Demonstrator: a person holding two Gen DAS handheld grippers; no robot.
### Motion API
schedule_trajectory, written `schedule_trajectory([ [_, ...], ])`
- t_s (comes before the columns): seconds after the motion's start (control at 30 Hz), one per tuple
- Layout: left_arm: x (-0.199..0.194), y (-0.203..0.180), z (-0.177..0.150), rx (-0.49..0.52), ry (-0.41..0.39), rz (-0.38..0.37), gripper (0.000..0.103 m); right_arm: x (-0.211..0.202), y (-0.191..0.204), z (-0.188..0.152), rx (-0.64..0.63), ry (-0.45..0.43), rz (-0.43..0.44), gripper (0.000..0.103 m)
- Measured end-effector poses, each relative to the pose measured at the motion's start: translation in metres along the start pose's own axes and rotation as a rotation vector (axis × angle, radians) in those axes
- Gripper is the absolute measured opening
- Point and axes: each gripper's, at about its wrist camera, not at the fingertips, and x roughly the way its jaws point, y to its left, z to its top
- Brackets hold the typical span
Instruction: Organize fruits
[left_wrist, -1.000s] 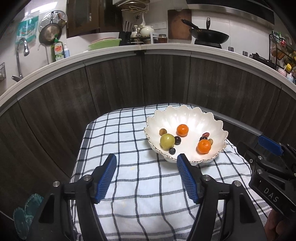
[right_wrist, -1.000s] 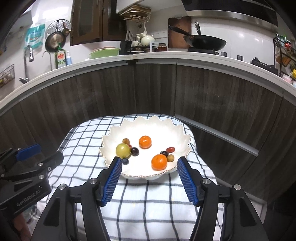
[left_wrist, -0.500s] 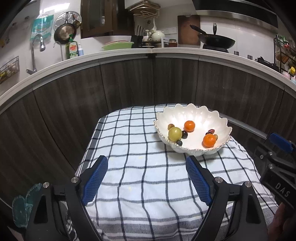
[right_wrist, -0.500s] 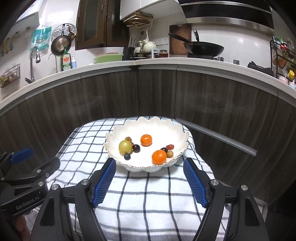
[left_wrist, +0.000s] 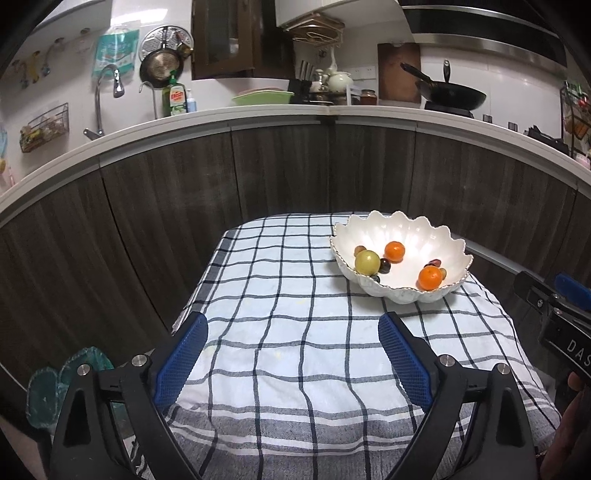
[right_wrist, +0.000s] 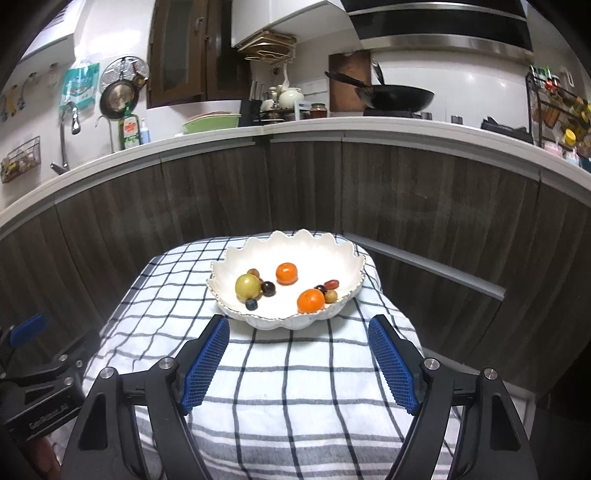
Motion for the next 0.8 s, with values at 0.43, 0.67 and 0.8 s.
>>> schedule_trajectory([
  [0.43, 0.0037, 0.0059, -0.0044, -0.027, 0.022, -0.007, 0.095, 0.0051, 0.0002, -0.0040, 0.003, 0.025, 0.012, 0.079],
  [0.67, 0.0044, 0.0052, -0.0045, -0.032, 0.016, -0.016, 0.095, 0.0031, -0.0005, -0.0040, 0.005, 0.016, 0.017, 0.079],
  [0.8, 0.0030, 0.0066, -0.0038, -0.038, 0.013, -0.017, 0.095, 0.0024, -0.0006, -0.0040, 0.006, 0.014, 0.018, 0.078],
])
